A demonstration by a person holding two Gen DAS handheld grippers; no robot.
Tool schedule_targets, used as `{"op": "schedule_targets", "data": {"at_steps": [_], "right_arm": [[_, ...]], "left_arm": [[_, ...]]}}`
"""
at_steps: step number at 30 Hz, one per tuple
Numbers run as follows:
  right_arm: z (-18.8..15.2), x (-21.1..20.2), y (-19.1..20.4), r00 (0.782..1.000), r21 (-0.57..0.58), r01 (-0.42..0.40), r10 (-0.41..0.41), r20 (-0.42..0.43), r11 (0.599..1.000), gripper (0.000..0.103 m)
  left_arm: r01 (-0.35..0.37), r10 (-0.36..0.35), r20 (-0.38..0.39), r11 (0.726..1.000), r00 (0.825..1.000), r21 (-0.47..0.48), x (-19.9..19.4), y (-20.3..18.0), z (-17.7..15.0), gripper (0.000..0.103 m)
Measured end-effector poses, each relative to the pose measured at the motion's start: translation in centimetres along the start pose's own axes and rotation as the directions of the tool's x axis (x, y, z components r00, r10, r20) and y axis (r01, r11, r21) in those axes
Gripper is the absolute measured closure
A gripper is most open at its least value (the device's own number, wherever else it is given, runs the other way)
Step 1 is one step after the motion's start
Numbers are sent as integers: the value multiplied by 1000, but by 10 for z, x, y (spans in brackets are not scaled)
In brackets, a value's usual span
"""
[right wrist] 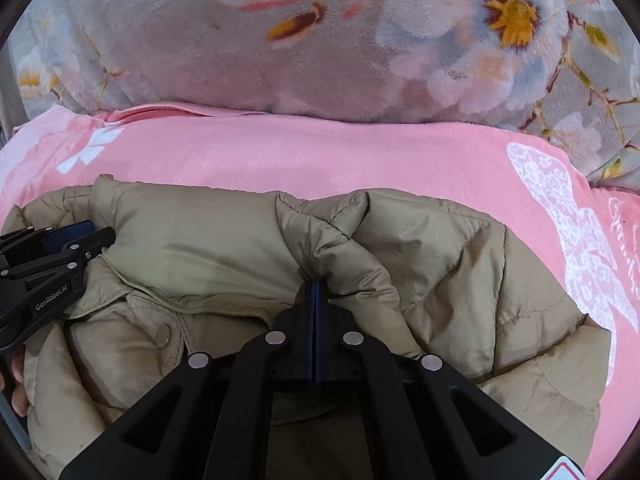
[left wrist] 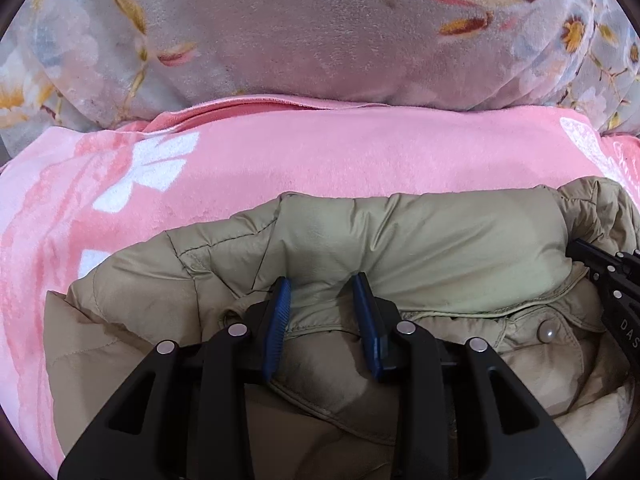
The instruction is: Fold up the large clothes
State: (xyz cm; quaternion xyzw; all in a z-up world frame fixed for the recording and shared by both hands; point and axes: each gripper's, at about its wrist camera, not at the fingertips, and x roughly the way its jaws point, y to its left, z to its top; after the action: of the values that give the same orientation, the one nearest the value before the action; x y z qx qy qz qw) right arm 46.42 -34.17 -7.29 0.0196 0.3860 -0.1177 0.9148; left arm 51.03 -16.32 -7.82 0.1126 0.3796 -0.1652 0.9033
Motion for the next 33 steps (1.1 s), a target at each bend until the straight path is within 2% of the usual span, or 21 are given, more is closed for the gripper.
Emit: {"op": "schedule_targets", "data": {"at_steps": [9,28,33], "right_arm": [[0,1,-2,1000,6,-6,6,3,1000,103],[1,2,-7,999,28,-47,47,8,999,103],[2,5,-4,999,16,-31,30,12,999,103]], "left_arm": [[-34,34,5,999,999,23,1,-5,0,71],[-42,41,9,999,999,30,1,-5,0,71],[-63,63,11,997,998,42,1,-7,1,71]]}}
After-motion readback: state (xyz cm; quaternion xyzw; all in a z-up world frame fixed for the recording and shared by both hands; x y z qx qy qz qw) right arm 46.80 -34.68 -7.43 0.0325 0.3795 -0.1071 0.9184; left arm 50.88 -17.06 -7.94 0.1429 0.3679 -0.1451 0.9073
